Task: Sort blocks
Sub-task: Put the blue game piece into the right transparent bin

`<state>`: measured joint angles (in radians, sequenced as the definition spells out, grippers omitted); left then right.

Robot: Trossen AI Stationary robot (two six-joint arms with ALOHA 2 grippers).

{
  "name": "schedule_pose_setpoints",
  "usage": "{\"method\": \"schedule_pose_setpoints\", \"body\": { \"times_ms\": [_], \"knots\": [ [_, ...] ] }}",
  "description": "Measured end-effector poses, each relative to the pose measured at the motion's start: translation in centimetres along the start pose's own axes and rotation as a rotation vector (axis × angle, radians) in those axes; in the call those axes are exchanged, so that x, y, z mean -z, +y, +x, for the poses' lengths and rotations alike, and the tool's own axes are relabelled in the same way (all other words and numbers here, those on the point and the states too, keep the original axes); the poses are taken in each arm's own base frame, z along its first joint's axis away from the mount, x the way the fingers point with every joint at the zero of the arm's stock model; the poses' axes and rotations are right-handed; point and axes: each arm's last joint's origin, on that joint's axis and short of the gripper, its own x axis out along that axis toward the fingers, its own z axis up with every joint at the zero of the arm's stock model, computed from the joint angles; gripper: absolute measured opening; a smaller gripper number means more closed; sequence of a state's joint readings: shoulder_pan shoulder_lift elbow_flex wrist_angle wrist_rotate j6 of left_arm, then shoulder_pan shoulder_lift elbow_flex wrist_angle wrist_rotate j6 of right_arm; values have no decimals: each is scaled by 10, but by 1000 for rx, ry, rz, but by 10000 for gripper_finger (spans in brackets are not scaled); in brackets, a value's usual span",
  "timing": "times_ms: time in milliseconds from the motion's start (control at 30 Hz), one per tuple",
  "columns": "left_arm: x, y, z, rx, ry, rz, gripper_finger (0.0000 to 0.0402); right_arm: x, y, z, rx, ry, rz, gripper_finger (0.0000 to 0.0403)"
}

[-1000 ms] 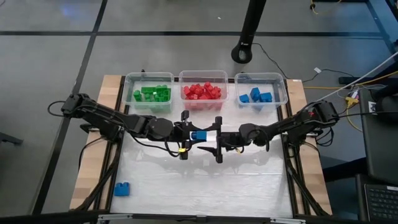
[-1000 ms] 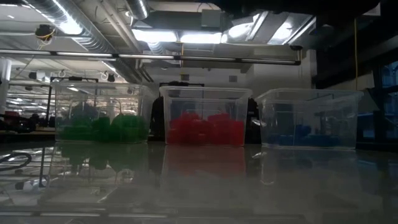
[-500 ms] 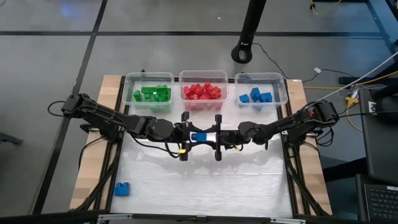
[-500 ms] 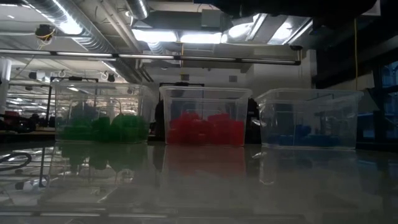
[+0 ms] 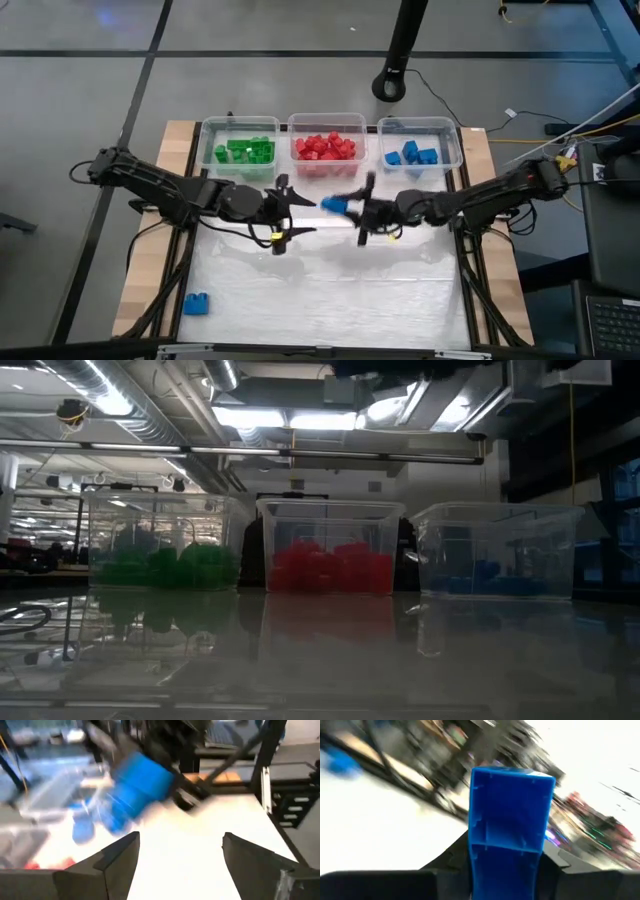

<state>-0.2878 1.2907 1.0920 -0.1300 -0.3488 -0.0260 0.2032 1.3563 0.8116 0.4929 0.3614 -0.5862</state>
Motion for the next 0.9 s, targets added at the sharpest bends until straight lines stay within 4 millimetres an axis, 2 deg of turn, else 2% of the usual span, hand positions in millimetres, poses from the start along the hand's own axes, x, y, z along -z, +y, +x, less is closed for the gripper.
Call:
{"method": "schedule_pose_setpoints", "body": {
  "times_ms": [133, 233, 433, 700, 900],
  "knots": [
    [11, 3, -7, -10, 124, -81, 269, 1, -23, -25, 151, 223, -111, 132],
    [19, 6, -5, -53, 198, -112, 269, 10, -44, -45, 253, 408, -178, 132],
    [31, 11, 4, -107, 270, -164, 269, 47, -88, -73, 362, 746, -209, 132],
    [31, 13, 4, -117, 273, -163, 269, 103, -134, -87, 355, 1024, -73, 137],
    [31, 14, 5, -123, 275, -146, 269, 132, -153, -92, 313, 1096, 29, 140]
  ]
}}
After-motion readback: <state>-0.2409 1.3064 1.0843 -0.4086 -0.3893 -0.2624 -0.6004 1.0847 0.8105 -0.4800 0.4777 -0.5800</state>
